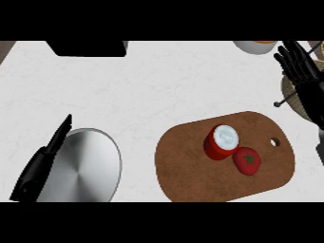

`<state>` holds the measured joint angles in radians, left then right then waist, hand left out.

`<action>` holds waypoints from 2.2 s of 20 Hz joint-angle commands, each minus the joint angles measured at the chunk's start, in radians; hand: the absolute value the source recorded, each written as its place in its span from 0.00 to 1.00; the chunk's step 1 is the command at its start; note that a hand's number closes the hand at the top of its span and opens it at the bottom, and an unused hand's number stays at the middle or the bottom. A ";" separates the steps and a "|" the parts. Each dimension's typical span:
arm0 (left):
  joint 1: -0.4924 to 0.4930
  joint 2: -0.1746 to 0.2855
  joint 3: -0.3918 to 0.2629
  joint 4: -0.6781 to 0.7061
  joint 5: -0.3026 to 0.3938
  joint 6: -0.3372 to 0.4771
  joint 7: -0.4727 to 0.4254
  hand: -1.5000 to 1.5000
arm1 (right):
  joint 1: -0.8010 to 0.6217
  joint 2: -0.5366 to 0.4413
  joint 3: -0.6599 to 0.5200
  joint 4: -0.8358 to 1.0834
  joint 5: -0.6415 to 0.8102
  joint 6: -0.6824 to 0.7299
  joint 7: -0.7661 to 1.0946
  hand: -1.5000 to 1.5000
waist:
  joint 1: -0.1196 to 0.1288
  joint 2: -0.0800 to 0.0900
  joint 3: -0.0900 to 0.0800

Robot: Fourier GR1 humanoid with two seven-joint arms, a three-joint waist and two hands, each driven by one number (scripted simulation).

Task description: Pick the tomato from the cutting board and place it in the tiered basket

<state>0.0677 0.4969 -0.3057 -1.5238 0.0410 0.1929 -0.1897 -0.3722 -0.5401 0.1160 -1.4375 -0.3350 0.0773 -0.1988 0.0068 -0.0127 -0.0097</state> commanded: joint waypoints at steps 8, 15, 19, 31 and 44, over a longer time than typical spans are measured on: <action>0.068 -0.199 0.077 0.106 0.111 0.133 0.144 0.50 | 0.094 -0.095 -0.250 0.128 0.040 -0.223 0.107 0.00 | -0.057 0.018 0.006; 0.025 -0.247 0.075 0.148 0.091 0.135 0.168 0.50 | 0.257 0.038 -0.324 -0.021 -0.143 -0.089 -0.013 0.00 | -0.019 0.011 0.010; 0.035 -0.259 0.070 0.116 0.078 0.156 0.175 0.50 | 0.355 -0.102 -0.287 -0.176 -0.097 -0.029 0.150 0.00 | -0.029 0.008 0.008; 0.037 -0.251 0.070 0.105 0.071 0.144 0.198 0.50 | 0.411 -0.465 -0.092 -0.531 0.210 0.088 0.563 0.00 | -0.019 0.009 0.006; 0.011 -0.289 0.073 0.096 0.036 0.137 0.229 0.50 | 0.377 -0.267 0.191 -0.739 0.660 -0.026 0.928 0.00 | -0.002 0.012 0.009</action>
<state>0.0678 0.2272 -0.2187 -1.4263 0.0774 0.3366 0.0009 0.0123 -0.8642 0.2047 -2.1379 0.1772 0.0682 0.6516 0.0019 -0.0046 0.0039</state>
